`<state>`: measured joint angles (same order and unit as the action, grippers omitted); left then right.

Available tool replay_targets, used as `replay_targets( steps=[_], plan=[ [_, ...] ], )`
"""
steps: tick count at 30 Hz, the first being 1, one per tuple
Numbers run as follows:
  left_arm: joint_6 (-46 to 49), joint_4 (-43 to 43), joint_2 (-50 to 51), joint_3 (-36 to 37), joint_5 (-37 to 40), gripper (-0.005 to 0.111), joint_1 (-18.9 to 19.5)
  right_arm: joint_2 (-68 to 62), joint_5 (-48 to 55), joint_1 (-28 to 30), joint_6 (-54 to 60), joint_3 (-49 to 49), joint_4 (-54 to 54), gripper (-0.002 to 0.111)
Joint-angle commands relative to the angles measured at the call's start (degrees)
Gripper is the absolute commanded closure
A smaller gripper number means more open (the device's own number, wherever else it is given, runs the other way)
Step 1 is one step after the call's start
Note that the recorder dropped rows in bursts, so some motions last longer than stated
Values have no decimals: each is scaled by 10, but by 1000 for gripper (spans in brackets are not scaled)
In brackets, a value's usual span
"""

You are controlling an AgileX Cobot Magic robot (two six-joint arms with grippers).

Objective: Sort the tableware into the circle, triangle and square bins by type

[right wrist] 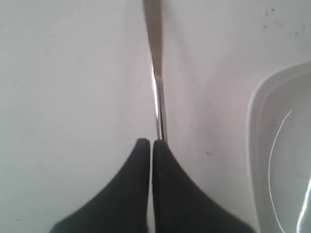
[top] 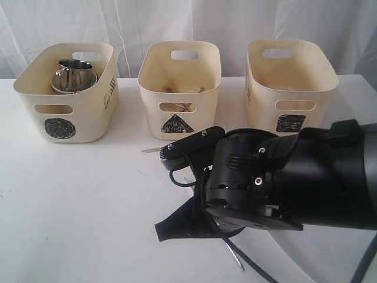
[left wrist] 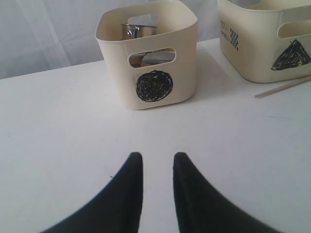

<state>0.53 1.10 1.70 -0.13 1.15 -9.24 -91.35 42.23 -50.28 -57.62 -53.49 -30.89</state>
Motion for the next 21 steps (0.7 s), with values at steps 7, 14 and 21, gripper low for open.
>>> replay_targets(
  steps=[7, 14, 21],
  plan=[
    [-5, -1, -4, 1, 0, 78, 0, 6, -3, 1, -2, 2, -23, 108],
    [-5, -1, -4, 1, 0, 78, 0, -1, -8, 6, -3, 10, -24, 107],
    [-5, -1, -4, 1, 0, 78, 0, -55, 14, 18, -28, 10, -15, 81]
  ],
)
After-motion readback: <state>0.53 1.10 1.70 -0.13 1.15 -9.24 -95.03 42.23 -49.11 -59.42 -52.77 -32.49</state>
